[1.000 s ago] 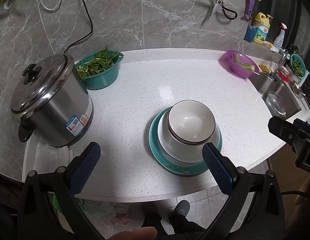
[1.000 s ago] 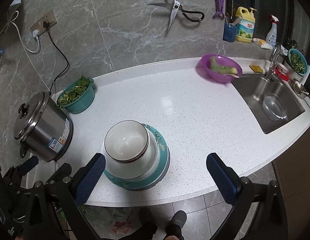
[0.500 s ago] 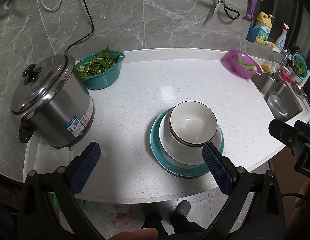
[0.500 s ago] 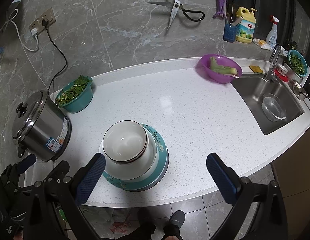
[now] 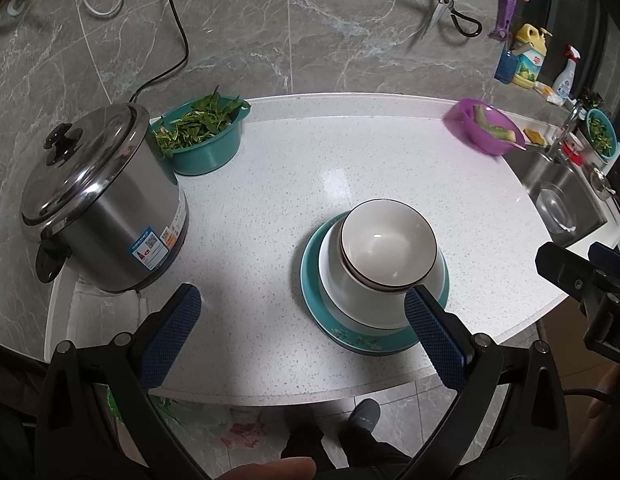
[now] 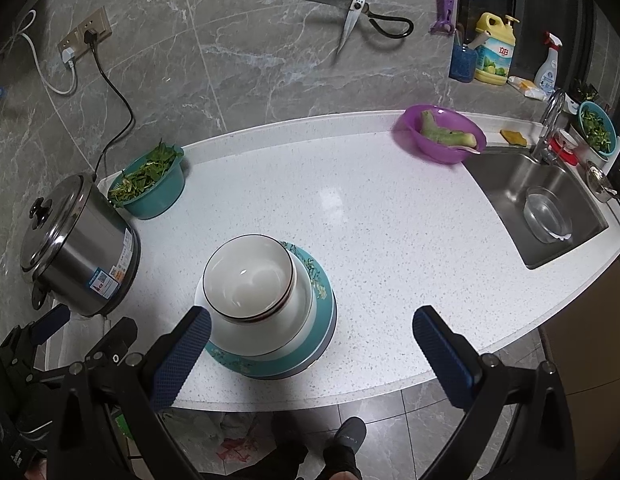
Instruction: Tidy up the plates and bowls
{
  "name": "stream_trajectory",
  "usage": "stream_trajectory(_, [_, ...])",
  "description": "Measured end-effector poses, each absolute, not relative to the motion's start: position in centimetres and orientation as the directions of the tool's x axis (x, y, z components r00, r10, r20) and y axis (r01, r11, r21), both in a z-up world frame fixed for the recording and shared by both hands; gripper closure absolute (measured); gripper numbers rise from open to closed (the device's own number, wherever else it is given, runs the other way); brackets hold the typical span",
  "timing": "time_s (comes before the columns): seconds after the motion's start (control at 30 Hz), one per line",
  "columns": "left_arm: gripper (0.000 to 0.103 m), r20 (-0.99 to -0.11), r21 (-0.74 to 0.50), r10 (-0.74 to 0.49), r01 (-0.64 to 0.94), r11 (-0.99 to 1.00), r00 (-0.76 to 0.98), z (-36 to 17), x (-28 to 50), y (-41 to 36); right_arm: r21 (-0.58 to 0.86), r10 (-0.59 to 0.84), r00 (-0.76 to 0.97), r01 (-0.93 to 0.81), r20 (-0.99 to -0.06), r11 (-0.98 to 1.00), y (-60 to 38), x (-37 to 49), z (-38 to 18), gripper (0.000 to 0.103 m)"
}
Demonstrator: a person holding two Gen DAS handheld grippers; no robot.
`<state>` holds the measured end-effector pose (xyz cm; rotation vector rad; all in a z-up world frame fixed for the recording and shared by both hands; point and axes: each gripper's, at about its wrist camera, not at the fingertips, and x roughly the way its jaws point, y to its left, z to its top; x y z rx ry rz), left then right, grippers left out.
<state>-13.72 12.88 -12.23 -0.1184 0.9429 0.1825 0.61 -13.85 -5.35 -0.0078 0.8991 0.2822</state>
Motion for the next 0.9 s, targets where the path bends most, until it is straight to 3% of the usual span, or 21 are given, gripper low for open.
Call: stream_trajectory(0.9, [0.0, -0.816, -0.014, 0.108, -0.207, 0.978, 0.568, -12.54, -13.29, 12.83, 0.11, 0.242, 0.58, -0.252, -0.778, 0.961, -13.82, 0.95, -5.64, 0.0])
